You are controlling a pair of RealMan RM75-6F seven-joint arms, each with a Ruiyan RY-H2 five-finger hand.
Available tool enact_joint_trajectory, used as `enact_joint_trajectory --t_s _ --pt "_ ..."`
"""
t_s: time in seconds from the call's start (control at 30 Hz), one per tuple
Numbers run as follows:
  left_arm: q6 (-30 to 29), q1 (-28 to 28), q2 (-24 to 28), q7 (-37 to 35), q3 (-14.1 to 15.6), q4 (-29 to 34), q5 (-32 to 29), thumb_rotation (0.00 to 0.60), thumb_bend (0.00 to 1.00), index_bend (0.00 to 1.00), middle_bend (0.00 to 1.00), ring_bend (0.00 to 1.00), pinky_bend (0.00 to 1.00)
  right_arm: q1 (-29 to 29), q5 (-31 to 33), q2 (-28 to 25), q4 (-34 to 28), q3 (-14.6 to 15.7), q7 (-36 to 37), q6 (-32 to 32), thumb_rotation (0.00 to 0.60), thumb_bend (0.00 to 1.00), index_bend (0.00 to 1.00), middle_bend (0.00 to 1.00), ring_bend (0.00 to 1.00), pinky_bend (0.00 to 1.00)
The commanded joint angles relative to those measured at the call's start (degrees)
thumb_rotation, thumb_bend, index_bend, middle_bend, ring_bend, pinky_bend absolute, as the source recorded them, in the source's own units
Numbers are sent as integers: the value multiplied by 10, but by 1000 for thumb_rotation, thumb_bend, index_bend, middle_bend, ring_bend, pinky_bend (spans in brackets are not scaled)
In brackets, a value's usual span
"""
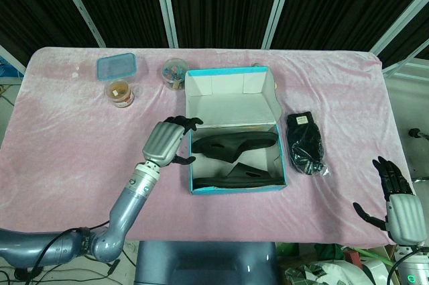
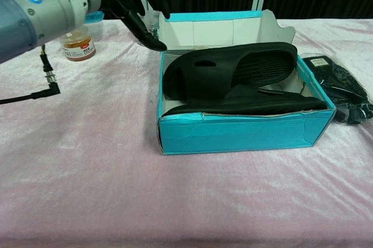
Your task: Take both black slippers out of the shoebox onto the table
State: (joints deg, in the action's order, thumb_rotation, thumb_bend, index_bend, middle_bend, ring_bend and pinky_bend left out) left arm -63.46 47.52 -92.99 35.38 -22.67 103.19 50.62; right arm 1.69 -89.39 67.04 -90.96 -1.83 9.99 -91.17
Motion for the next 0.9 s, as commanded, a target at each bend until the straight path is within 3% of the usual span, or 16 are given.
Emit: enact_joint_trajectory --t_s 0.03,0.4,0.63,0.9 --pt "9 50 -43 27 -30 -24 -72 600 0 252 367 248 309 -4 -1 -2 2 3 1 -3 600 106 27 43 0 177" --pt "-35 138 -137 75 -64 -109 -169 600 0 240 339 243 316 -17 5 1 9 8 13 -4 600 106 26 43 0 177" --pt "-55 166 -171 78 -68 -162 -178 600 0 185 280 195 316 -25 11 -1 13 6 20 -7 600 106 26 43 0 177" --pt "-37 178 -185 68 -68 -185 -194 600 0 197 302 208 340 -27 13 -1 15 5 23 -3 600 105 26 43 0 177"
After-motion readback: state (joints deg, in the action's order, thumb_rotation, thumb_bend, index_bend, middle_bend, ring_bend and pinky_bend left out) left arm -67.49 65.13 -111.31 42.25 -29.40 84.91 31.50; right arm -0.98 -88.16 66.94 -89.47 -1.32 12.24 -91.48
